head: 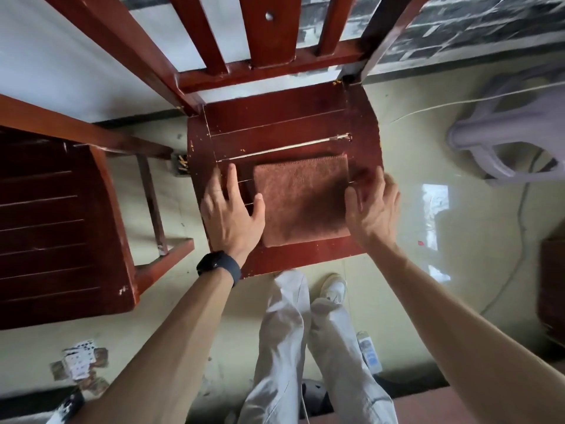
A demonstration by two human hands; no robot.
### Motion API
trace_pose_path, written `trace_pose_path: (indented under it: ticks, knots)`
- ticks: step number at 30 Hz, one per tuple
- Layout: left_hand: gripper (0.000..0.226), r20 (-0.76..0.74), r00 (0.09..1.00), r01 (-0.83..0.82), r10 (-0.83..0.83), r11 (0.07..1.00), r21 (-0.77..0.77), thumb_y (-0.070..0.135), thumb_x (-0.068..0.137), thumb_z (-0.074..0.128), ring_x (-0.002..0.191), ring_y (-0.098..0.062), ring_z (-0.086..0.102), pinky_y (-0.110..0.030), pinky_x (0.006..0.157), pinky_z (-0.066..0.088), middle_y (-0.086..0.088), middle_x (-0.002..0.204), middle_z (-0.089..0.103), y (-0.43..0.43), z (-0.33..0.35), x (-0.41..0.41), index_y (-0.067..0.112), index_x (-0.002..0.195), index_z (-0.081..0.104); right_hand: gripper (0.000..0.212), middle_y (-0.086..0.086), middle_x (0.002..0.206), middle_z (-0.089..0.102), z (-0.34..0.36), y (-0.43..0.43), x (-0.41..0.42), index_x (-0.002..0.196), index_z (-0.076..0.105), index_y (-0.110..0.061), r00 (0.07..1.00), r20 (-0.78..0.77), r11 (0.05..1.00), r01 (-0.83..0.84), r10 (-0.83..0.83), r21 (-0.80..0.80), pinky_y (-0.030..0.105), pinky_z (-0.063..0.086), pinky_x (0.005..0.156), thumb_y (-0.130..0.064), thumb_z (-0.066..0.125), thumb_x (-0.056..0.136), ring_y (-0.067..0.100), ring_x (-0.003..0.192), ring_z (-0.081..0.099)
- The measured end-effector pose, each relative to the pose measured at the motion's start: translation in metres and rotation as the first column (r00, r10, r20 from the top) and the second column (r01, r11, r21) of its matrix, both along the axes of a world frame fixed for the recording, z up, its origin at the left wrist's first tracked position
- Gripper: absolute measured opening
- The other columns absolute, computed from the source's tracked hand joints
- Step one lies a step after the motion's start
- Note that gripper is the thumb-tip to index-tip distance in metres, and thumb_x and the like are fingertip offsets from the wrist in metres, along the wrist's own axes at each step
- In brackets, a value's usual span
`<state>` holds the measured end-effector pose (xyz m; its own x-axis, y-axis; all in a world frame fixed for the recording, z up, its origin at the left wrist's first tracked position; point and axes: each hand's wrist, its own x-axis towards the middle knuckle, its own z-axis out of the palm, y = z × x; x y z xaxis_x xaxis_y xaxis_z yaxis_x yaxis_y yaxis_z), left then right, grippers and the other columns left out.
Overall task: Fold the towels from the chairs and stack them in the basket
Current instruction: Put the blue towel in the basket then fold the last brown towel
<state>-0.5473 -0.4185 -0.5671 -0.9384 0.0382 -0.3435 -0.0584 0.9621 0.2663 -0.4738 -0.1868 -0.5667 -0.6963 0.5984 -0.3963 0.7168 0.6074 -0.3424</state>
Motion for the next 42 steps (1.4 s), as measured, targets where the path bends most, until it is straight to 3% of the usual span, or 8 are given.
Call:
trace_pose_path:
  ticks: [2,5,11,19,24,29,36,42]
  knots:
    - [0.059,0.155,0.976,-0.176,0.152,0.972,0.158,0.045,0.091,0.058,0.128,-0.030,0.048,-0.041,0.102,0.041,-0.015,0.141,0.051,0.006,0.008,-0.001,0.016,0.141,0.048,0.058,0.012,0.133,0.055,0.003,0.003,-0.001,0.139,0.047,-0.015,0.998,0.039,0.985,0.052,-0.047,-0.164,0.034,0.037,0.100,-0.047,0.051,0.092,0.028,0.120,0.049]
    - [0.049,0.428,0.829,-0.485,0.360,0.844,0.230,0.039,0.090,0.066,0.113,-0.024,0.059,-0.028,0.083,0.043,-0.009,0.124,0.065,0.024,0.012,0.001,0.014,0.130,0.054,0.049,0.004,0.118,0.063,0.007,-0.001,-0.014,0.129,0.054,-0.017,0.975,0.120,0.930,0.215,-0.188,-0.297,0.035,0.049,0.095,-0.042,0.066,0.088,0.024,0.108,0.060]
    - [0.039,0.546,0.654,-0.718,0.524,0.658,0.228,0.030,0.086,0.075,0.097,-0.019,0.062,-0.026,0.077,0.043,-0.006,0.115,0.069,0.033,0.004,-0.005,0.011,0.118,0.064,0.052,0.003,0.104,0.072,-0.006,0.006,-0.037,0.115,0.067,-0.018,0.886,0.318,0.755,0.456,-0.338,-0.470,0.034,0.062,0.074,-0.036,0.083,0.069,0.020,0.087,0.071]
    - [0.033,0.620,0.693,-0.659,0.368,0.672,0.338,0.027,0.082,0.078,0.092,-0.013,0.063,-0.021,0.073,0.046,0.002,0.103,0.068,0.021,0.015,-0.012,0.015,0.110,0.066,0.013,-0.001,0.088,0.068,0.019,0.021,-0.013,0.087,0.069,-0.023,0.909,0.169,0.570,0.374,-0.380,-0.731,0.029,0.053,0.070,-0.011,0.072,0.082,0.020,0.089,0.066]
    - [0.041,0.726,0.664,-0.636,0.181,0.648,0.420,0.028,0.075,0.079,0.105,-0.018,0.070,-0.040,0.102,0.049,0.004,0.106,0.076,0.028,0.043,-0.007,0.027,0.115,0.070,0.035,0.010,0.105,0.065,0.056,0.047,0.019,0.109,0.068,-0.035,0.907,0.165,0.484,0.353,-0.389,-0.801,0.041,0.056,0.085,-0.014,0.077,0.082,0.027,0.099,0.066]
    - [0.031,0.772,0.635,-0.636,0.036,0.592,0.495,0.010,0.092,0.065,0.093,-0.022,0.071,-0.039,0.082,0.056,-0.001,0.108,0.076,0.077,0.098,0.017,0.029,0.116,0.066,0.032,0.018,0.108,0.066,0.116,0.095,0.073,0.121,0.062,-0.022,0.891,0.189,0.335,0.342,-0.413,-0.878,0.054,0.058,0.087,-0.012,0.069,0.091,0.033,0.095,0.068]
    - [0.049,0.747,0.633,-0.485,-0.206,0.647,0.589,0.018,0.090,0.069,0.107,-0.024,0.070,-0.032,0.069,0.056,-0.003,0.120,0.072,0.193,0.222,0.081,0.029,0.135,0.054,0.029,0.013,0.102,0.059,0.246,0.183,0.195,0.118,0.063,-0.029,0.783,0.075,0.309,0.329,-0.617,-0.892,0.052,0.059,0.077,-0.017,0.069,0.093,0.024,0.094,0.069]
    - [0.035,0.659,0.593,-0.233,-0.462,0.685,0.690,0.016,0.092,0.068,0.085,-0.021,0.070,-0.035,0.071,0.053,-0.009,0.113,0.073,0.328,0.362,0.157,0.033,0.121,0.061,0.031,0.010,0.096,0.060,0.378,0.259,0.326,0.117,0.064,-0.032,0.611,-0.068,0.338,0.339,-0.789,-0.878,0.038,0.058,0.062,-0.015,0.071,0.091,0.018,0.086,0.070]
